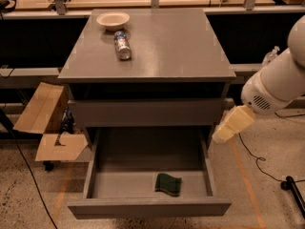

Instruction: Pick sponge from middle drawer and place on counter

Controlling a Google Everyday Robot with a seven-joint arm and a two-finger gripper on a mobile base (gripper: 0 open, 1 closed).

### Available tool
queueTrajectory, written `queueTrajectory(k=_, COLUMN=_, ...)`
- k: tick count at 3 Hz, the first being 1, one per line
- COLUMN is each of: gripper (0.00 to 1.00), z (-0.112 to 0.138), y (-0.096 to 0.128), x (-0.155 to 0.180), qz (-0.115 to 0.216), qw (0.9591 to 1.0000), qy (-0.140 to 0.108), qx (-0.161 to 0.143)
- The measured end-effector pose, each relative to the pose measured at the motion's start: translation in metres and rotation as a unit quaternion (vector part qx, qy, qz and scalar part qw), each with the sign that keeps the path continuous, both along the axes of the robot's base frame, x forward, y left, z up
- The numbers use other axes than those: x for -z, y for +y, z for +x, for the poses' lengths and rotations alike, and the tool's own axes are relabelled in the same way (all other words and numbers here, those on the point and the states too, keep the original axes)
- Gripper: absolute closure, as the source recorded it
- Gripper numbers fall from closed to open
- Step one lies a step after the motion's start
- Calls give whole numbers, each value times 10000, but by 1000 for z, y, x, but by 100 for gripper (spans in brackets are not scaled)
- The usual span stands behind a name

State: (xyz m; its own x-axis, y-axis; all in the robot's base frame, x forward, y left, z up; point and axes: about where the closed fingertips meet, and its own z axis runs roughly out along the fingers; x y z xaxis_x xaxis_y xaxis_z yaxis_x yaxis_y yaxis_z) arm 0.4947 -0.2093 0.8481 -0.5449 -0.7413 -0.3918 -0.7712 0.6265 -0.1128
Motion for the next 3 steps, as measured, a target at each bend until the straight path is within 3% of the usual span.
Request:
queueTrajectory(k=1, gripper=0, z=14, y=13, x=43, qz=-47, qw=9995, qy=-103, qx=279)
queueTrajectory(k=2, gripper=0, z=25, y=17, x=93, qz=-264, qw=9979, qy=84, qx=579)
queueTrajectory(k=3, gripper=0, z=27, y=9, x=136, qz=-300, qw=9935, qy=458, qx=1002)
